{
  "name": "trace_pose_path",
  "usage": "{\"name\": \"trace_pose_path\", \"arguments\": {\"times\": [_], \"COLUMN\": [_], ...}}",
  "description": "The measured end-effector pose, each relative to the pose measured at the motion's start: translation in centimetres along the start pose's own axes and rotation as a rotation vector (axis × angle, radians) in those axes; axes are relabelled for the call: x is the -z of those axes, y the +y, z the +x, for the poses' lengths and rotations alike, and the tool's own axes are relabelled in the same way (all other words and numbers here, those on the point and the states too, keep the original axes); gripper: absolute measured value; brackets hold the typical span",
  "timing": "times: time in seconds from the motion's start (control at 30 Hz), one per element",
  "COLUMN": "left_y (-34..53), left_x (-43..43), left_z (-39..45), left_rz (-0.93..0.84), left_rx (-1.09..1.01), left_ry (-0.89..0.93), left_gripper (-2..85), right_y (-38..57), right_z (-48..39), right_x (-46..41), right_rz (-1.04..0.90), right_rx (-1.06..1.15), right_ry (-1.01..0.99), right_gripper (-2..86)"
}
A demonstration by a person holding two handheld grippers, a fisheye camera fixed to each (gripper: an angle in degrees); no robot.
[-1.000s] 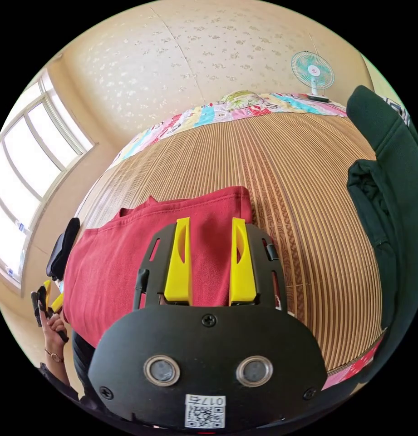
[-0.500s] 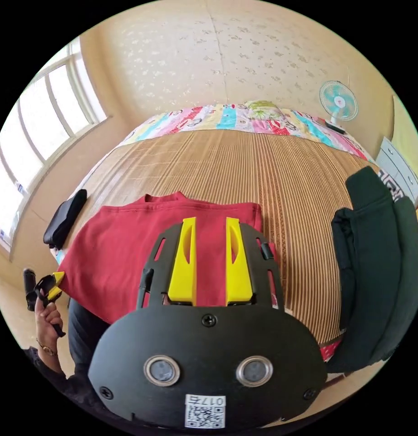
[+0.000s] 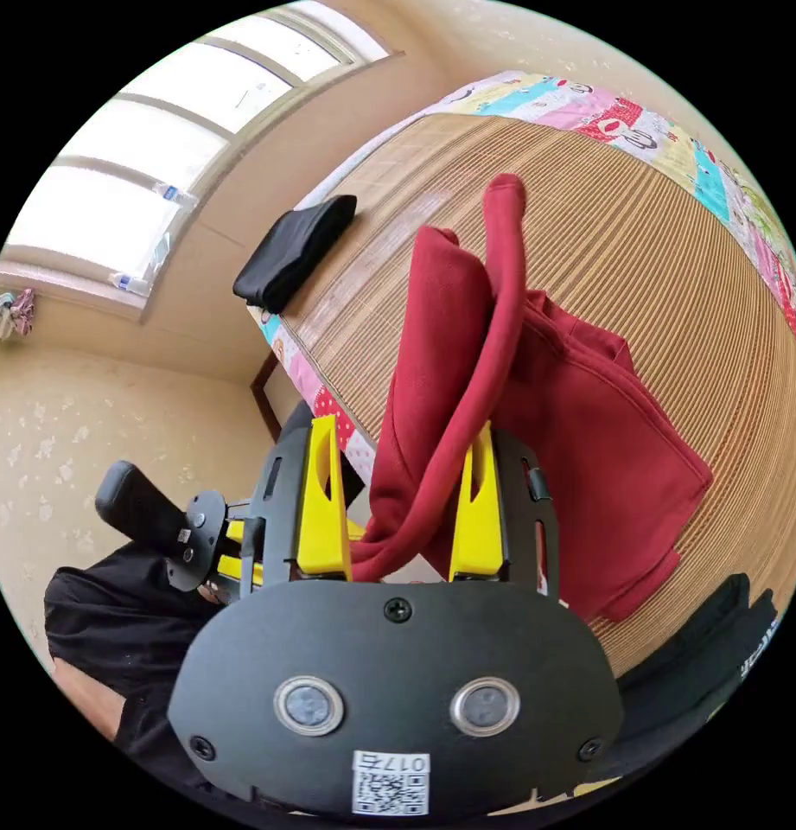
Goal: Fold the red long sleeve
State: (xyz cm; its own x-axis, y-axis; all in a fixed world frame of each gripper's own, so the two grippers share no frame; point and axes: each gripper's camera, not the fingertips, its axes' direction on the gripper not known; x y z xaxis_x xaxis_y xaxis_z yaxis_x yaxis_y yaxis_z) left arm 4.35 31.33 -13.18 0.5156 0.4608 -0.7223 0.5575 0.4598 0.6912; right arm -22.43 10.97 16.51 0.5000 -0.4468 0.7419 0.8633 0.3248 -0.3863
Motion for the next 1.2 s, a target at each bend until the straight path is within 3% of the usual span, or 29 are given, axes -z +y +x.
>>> {"name": "trace_pose_path", "arguments": {"times": [0.07,0.13,0.27,0.4,0.47,0.6,0.67,0.8,0.9,1.03,1.2], "left_y": [1.5,2.7,5.6,7.1,7.8,8.3,8.1,7.6,7.8,9.4,10.5], "left_x": [-0.8,-0.5,1.4,0.3,-1.8,-6.4,-9.2,-12.7,-16.4,-17.0,-15.4], "left_z": [1.7,2.3,0.2,-3.3,-5.8,-8.8,-10.4,-12.8,-13.8,-14.0,-12.1], "left_rz": [-0.018,0.001,0.084,0.030,-0.037,-0.164,-0.224,-0.264,-0.387,-0.380,-0.366], "left_rx": [-0.067,-0.116,-0.093,-0.002,0.067,0.162,0.214,0.308,0.375,0.376,0.390], "left_ry": [-0.023,0.036,0.200,0.218,0.253,0.304,0.309,0.427,0.525,0.570,0.728], "left_gripper": [8.4,9.5,10.0,11.0,13.1,16.6,18.1,19.1,18.6,12.4,8.1], "right_y": [1.1,3.1,12.0,22.6,27.9,32.4,36.0,40.7,45.3,52.4,52.6], "right_z": [-0.7,0.1,5.6,12.2,17.9,26.1,25.9,22.7,19.9,18.0,18.3], "right_x": [-0.6,0.2,4.7,6.7,5.4,0.8,1.1,1.4,0.2,-3.7,-6.8], "right_rz": [-0.034,0.028,0.378,0.657,0.707,0.575,0.710,0.778,0.827,0.964,0.962], "right_rx": [0.044,0.068,0.167,0.175,0.023,-0.364,-0.421,-0.515,-0.636,-0.834,-0.797], "right_ry": [0.169,0.136,-0.066,-0.073,-0.090,-0.227,-0.268,-0.191,-0.240,-0.548,-0.851], "right_gripper": [13.0,10.5,8.5,8.7,9.9,13.1,14.0,14.5,14.9,16.8,21.2]}}
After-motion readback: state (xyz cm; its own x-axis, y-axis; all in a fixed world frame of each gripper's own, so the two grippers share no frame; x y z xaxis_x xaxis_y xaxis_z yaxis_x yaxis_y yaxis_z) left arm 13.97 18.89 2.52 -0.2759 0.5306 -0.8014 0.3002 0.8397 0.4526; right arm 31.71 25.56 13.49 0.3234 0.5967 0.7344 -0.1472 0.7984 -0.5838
